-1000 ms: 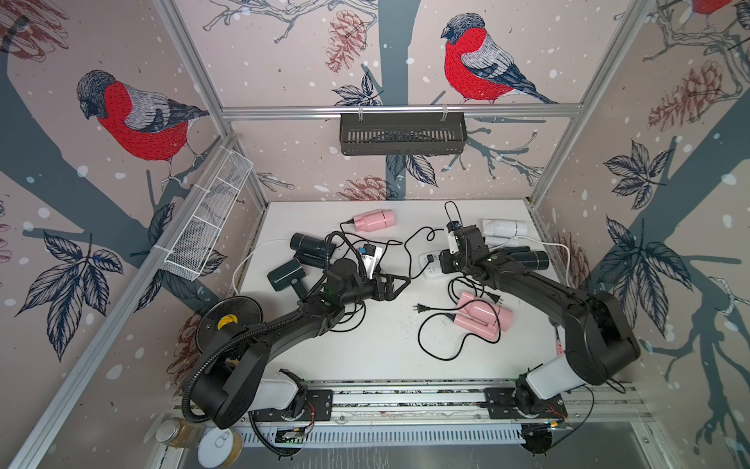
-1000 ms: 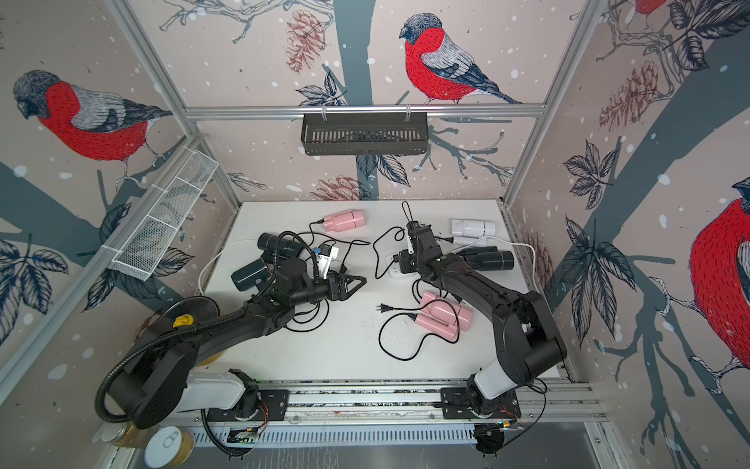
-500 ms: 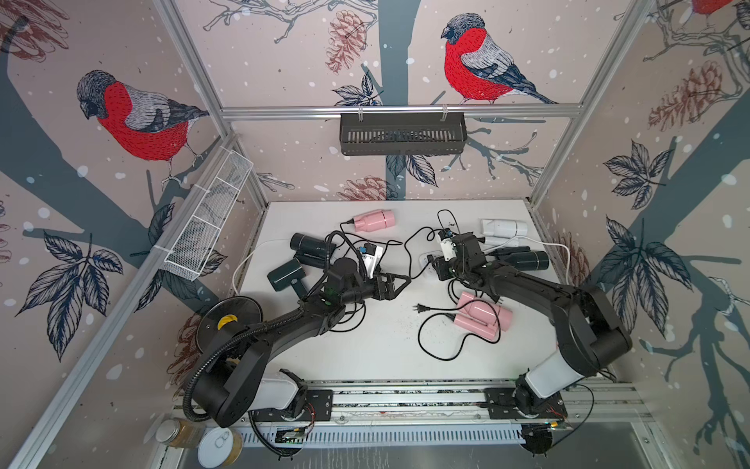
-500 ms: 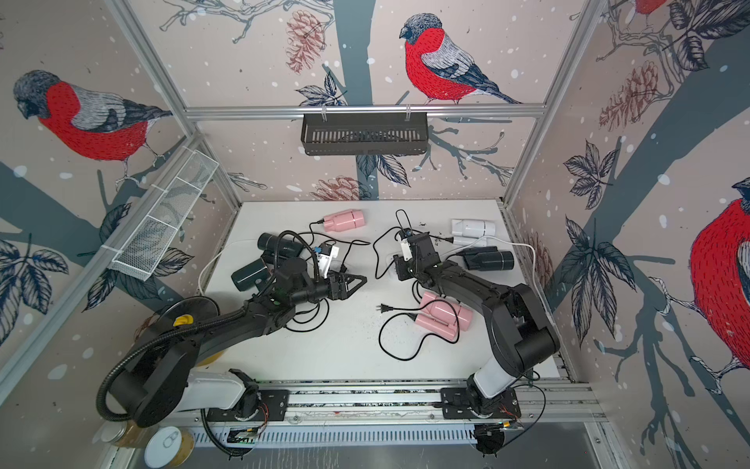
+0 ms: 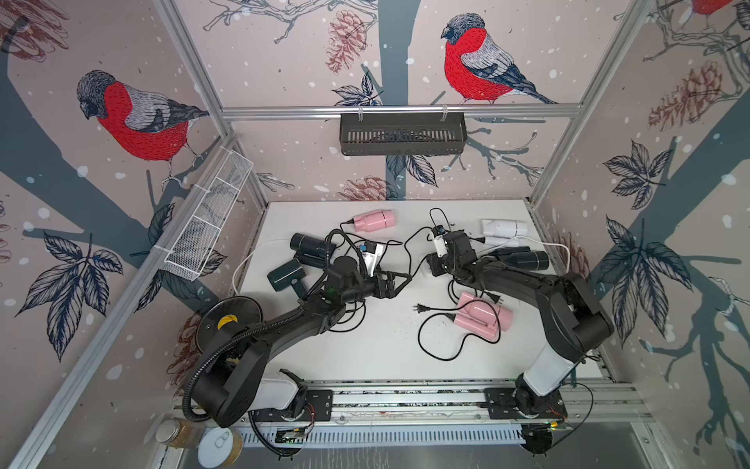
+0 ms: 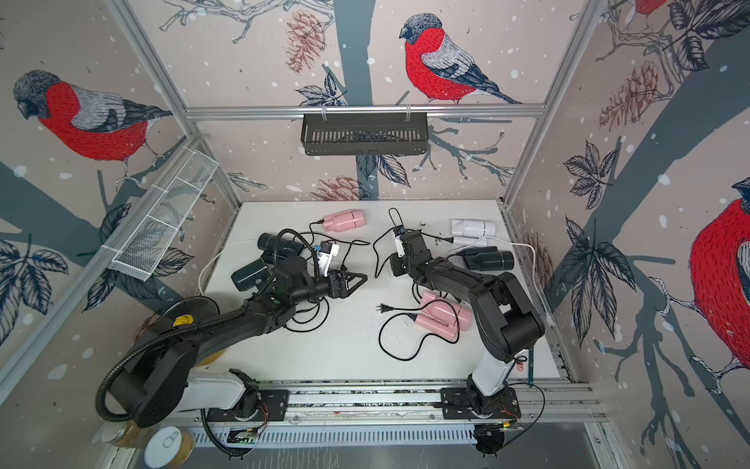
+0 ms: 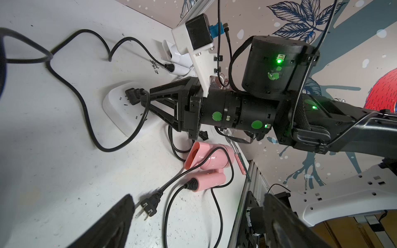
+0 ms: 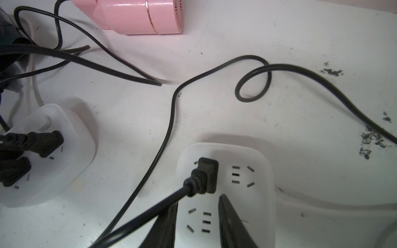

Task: Charge the blow dryers
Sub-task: Insert the plug into the socket.

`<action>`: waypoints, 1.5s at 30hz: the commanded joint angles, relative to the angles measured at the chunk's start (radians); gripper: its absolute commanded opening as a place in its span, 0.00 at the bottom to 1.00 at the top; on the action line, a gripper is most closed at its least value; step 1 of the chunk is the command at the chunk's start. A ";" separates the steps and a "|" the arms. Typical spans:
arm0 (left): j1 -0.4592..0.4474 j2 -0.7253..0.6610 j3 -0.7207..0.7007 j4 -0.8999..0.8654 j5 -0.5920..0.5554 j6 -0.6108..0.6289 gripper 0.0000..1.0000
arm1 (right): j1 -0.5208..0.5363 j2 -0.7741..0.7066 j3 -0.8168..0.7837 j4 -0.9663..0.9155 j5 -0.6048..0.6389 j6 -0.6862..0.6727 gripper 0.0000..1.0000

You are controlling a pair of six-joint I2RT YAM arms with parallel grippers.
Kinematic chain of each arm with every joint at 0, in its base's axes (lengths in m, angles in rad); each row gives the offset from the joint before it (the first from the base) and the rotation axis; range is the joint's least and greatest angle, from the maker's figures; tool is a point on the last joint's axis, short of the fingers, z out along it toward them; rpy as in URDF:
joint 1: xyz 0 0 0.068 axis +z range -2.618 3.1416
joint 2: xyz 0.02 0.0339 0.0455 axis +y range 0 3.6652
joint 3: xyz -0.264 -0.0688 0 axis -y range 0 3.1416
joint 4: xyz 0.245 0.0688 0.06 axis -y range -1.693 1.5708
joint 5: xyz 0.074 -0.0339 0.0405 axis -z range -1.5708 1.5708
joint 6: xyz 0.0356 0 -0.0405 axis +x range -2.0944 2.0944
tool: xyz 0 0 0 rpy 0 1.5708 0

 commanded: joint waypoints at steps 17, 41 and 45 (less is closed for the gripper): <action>0.001 -0.010 -0.011 0.038 0.011 0.001 0.93 | 0.056 0.039 -0.015 0.131 0.123 -0.069 0.40; 0.000 -0.008 -0.025 0.051 0.007 -0.006 0.93 | 0.051 0.068 -0.056 0.291 0.198 -0.078 0.21; 0.001 -0.009 -0.028 0.051 0.006 -0.007 0.93 | 0.030 0.057 -0.092 0.321 0.181 -0.056 0.18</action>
